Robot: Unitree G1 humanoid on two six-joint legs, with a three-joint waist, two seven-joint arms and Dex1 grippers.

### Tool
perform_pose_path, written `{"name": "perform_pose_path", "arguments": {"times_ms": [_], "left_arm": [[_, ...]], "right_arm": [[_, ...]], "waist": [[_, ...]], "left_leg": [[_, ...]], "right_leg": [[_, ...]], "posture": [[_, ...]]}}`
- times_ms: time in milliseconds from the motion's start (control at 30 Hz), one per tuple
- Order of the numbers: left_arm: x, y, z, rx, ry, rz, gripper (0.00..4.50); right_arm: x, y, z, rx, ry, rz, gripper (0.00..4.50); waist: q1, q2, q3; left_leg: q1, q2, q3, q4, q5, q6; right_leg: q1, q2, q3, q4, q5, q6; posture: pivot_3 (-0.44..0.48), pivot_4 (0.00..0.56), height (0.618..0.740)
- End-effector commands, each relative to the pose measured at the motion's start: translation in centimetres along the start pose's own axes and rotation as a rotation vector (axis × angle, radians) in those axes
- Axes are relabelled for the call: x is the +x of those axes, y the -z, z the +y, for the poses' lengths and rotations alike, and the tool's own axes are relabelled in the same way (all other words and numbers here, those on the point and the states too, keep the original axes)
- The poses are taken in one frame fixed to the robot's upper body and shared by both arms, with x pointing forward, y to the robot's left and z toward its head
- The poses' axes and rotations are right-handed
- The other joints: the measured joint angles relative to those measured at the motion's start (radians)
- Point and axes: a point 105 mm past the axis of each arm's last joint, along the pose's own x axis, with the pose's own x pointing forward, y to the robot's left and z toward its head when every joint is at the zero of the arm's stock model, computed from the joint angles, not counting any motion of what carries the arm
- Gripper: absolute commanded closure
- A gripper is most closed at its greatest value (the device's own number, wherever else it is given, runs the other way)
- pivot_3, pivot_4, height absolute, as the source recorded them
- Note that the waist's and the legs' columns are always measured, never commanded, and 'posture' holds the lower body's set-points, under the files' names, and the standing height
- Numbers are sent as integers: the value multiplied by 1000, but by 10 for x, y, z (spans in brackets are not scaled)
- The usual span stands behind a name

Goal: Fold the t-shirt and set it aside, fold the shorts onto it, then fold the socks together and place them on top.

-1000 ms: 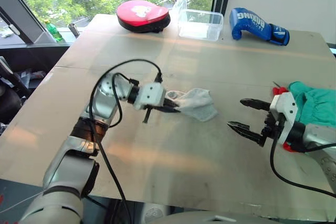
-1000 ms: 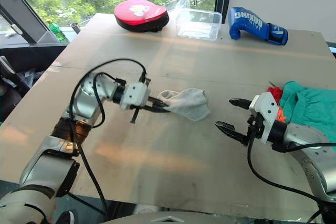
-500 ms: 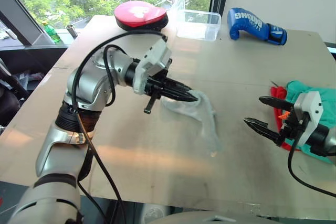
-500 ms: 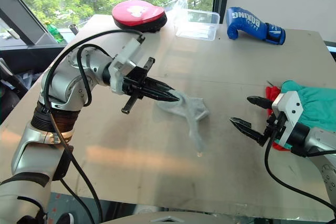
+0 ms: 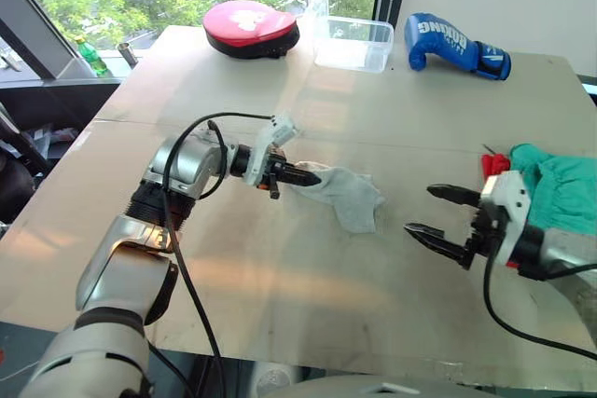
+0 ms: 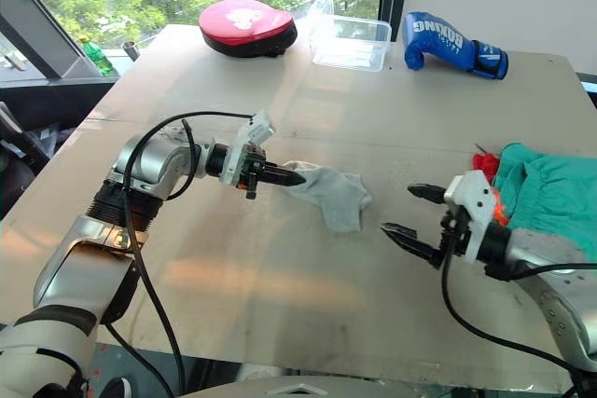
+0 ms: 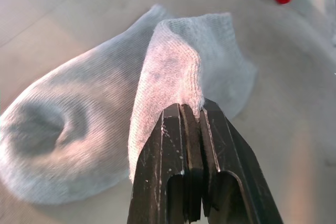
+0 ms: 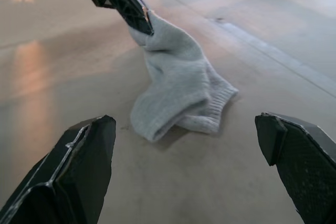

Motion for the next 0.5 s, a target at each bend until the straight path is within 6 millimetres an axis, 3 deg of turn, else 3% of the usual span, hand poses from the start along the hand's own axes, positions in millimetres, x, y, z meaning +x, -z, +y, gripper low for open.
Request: {"name": "perform_pose_path", "arguments": {"times_ms": [33, 200, 500], "left_arm": [[-6, -9, 1, 36, -16, -23, 4470], [-8, -8, 1, 35, -22, -26, 4470], [-9, -9, -2, 38, -17, -37, 4470]], "right_arm": [[16, -2, -2, 66, 23, -49, 0], [30, 13, 1, 238, 3, -37, 0], [49, 33, 13, 298, -27, 56, 0]], "waist": [[3, -1, 0], [8, -1, 0], [1, -1, 0]], "left_leg": [[0, 0, 0, 0, 0, 0], [-2, 0, 0, 0, 2, -3], [-1, 0, 0, 0, 0, 0]], "right_leg": [[0, 0, 0, 0, 0, 0], [0, -2, -1, -1, 0, 0], [0, -2, 0, 0, 0, 0]], "posture": [[0, 150, 735], [0, 150, 735], [0, 150, 735]]}}
